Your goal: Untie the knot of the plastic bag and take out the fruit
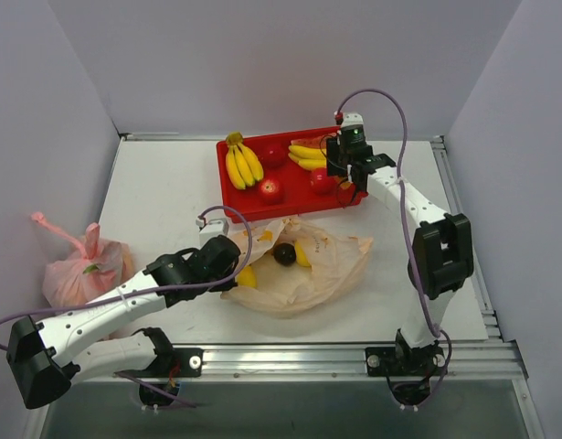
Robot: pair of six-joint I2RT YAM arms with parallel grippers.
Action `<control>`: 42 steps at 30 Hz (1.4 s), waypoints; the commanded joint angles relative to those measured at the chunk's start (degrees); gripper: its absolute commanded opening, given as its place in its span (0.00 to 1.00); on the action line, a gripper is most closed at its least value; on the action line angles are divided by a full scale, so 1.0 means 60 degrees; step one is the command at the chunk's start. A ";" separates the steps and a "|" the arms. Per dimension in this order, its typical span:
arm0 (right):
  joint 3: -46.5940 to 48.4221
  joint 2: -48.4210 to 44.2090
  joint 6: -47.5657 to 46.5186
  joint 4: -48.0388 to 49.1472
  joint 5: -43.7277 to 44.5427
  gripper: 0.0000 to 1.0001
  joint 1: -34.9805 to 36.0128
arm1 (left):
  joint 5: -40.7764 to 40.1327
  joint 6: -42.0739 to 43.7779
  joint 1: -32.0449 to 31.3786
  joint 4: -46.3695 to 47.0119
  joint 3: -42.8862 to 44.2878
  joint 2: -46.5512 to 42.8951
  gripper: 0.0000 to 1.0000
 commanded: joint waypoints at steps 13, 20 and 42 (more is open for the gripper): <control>0.0590 -0.0770 0.0667 -0.0516 -0.0948 1.00 -0.0131 | -0.0115 -0.0007 0.0039 0.0061 0.0256 -0.0225 0.01; -0.1899 -0.3937 0.0066 -0.0851 -0.2911 0.89 0.1816 | -0.0261 0.0037 0.0054 0.0047 0.0285 -0.0298 0.01; -0.4088 -0.2214 -0.3083 -0.0517 -0.0440 0.88 0.5672 | -0.0072 -0.0051 0.0098 -0.0203 0.0461 -0.0489 0.01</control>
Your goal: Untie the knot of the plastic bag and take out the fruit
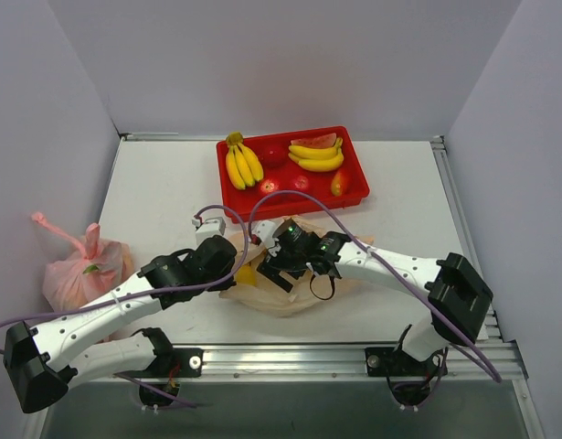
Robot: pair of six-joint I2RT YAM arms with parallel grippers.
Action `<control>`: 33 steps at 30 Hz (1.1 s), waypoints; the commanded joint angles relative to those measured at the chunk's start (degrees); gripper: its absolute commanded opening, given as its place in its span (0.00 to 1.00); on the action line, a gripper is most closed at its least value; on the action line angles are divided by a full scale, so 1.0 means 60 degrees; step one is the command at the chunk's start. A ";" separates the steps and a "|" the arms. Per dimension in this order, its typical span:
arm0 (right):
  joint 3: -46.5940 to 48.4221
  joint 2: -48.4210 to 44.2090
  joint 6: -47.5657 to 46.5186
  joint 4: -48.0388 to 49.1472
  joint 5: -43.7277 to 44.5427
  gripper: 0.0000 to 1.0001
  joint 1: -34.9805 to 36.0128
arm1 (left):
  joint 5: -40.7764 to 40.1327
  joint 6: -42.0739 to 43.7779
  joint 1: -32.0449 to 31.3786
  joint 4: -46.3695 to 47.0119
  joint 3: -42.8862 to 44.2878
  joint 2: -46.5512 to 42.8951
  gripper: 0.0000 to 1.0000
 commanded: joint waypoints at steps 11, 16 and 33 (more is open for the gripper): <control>0.0629 0.1967 -0.1481 0.1766 0.1973 0.89 0.0014 | 0.0104 -0.0066 0.0022 -0.0280 0.0509 -0.0069 0.01; 0.0599 0.2525 -0.1438 0.1826 0.2062 0.76 -0.0015 | 0.0075 -0.0051 0.0036 -0.0338 0.0494 -0.0084 0.01; 0.0482 -0.1645 0.0334 -0.0327 -0.1291 0.09 0.0644 | -0.0233 0.0007 0.0065 -0.0324 0.0436 0.0121 0.01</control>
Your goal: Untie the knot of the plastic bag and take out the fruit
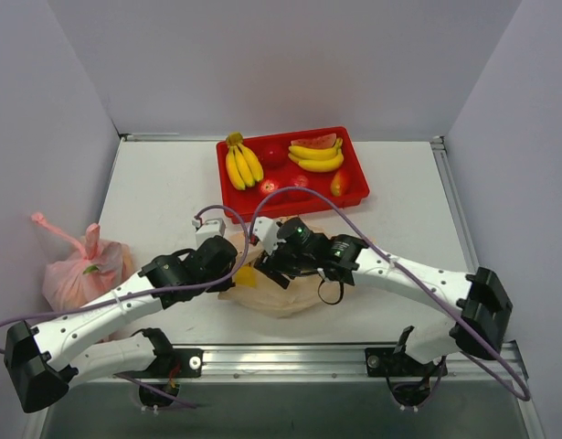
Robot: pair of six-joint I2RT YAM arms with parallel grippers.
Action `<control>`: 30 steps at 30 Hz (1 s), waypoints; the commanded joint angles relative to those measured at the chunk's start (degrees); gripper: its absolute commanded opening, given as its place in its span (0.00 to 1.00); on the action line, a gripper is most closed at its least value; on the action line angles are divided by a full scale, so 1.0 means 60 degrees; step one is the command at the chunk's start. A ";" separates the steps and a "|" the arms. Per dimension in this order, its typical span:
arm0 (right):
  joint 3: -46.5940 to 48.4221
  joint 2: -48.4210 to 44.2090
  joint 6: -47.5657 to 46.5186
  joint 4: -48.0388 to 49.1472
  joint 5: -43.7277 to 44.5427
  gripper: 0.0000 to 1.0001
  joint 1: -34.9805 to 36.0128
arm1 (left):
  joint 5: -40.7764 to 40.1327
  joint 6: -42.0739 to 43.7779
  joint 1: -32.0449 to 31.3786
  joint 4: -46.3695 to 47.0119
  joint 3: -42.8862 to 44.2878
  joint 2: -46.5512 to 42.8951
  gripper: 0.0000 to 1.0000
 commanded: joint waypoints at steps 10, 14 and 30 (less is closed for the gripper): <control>0.2210 -0.1780 0.1259 -0.1022 -0.1557 0.08 -0.2075 | -0.0116 0.0384 0.0076 -0.0050 0.0523 0.0323 0.01; 0.3570 -0.0756 0.1639 -0.1021 -0.0912 0.12 -0.3689 | 0.0060 0.0443 0.0076 -0.0050 0.0539 0.0294 0.01; 0.7134 0.5501 0.3984 -0.0992 -0.0268 0.83 -0.6607 | 0.0221 0.0340 0.0150 0.0154 0.0202 -0.0131 0.01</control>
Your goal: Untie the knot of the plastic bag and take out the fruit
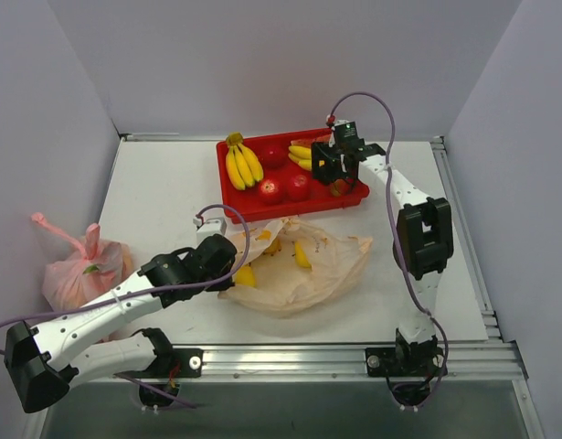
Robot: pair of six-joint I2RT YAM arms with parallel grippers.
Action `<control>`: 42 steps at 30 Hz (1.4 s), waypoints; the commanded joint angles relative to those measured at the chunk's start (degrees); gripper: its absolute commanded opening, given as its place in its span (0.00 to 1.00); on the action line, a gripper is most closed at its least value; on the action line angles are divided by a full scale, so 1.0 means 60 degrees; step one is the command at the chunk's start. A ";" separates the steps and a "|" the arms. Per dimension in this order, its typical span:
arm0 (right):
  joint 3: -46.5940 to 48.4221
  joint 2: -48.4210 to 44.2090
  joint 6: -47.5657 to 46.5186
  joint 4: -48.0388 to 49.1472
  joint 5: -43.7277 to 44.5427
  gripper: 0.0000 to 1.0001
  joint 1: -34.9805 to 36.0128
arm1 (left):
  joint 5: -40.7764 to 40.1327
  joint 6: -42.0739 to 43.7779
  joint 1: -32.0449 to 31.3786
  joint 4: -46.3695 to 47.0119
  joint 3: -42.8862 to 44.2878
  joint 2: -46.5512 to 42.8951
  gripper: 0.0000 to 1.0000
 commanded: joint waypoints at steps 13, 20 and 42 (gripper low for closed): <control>-0.1934 -0.3965 -0.1190 -0.0224 0.0450 0.95 0.1760 | 0.0028 0.0035 0.0066 0.0312 0.0304 -0.0083 0.04; -0.3839 -0.6253 -0.2306 -0.0429 0.0773 0.85 0.4469 | -0.0016 0.0078 0.0080 0.0298 0.0568 0.0063 0.04; -0.5847 -0.4455 -0.1106 -0.0357 0.3217 0.91 0.4973 | 0.0204 0.0225 0.0095 0.0312 0.0847 0.0151 0.04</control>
